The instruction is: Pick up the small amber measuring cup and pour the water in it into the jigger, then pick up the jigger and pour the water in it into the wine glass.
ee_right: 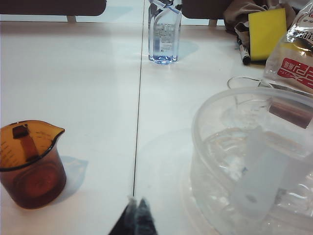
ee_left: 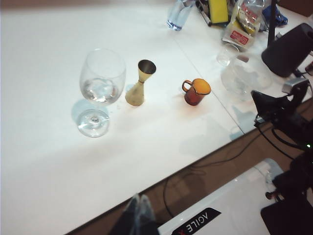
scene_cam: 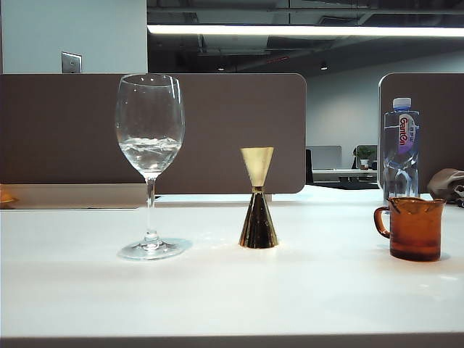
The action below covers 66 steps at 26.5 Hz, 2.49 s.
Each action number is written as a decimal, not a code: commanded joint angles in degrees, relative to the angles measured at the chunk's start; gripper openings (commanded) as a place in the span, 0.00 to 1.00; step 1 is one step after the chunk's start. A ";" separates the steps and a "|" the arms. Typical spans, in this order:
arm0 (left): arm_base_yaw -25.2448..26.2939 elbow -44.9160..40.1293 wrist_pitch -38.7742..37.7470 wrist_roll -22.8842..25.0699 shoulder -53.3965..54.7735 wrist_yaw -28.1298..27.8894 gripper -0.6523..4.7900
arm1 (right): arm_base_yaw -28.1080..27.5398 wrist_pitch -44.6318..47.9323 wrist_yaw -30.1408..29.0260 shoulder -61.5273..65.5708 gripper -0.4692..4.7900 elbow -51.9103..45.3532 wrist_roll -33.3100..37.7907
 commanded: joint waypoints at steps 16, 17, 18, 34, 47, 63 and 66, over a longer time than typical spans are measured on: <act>-11.39 0.26 -0.33 1.84 -0.26 -4.57 0.12 | -0.07 0.13 -0.07 0.02 0.08 -0.42 0.07; -11.39 0.26 -0.33 1.84 -0.26 -5.09 0.12 | -0.07 0.13 -0.07 0.02 0.08 -0.42 0.07; -11.39 0.26 -0.33 1.84 -0.26 -5.27 0.12 | -0.07 0.13 -0.07 0.02 0.08 -0.42 0.07; -11.39 0.26 -0.33 8.37 -0.26 -5.27 0.12 | -0.07 0.13 -0.07 0.02 0.08 -0.42 0.07; -11.39 0.26 -0.33 8.37 -0.26 -5.27 0.12 | -0.07 0.13 -0.04 0.02 0.08 -0.42 0.04; -11.39 0.26 -0.33 8.37 -0.24 -5.38 0.12 | -0.04 -7.06 -6.01 0.02 0.08 18.05 14.23; -11.39 0.28 -0.33 8.37 -0.26 -5.40 0.12 | -0.04 -7.32 -9.38 0.07 0.08 24.72 15.96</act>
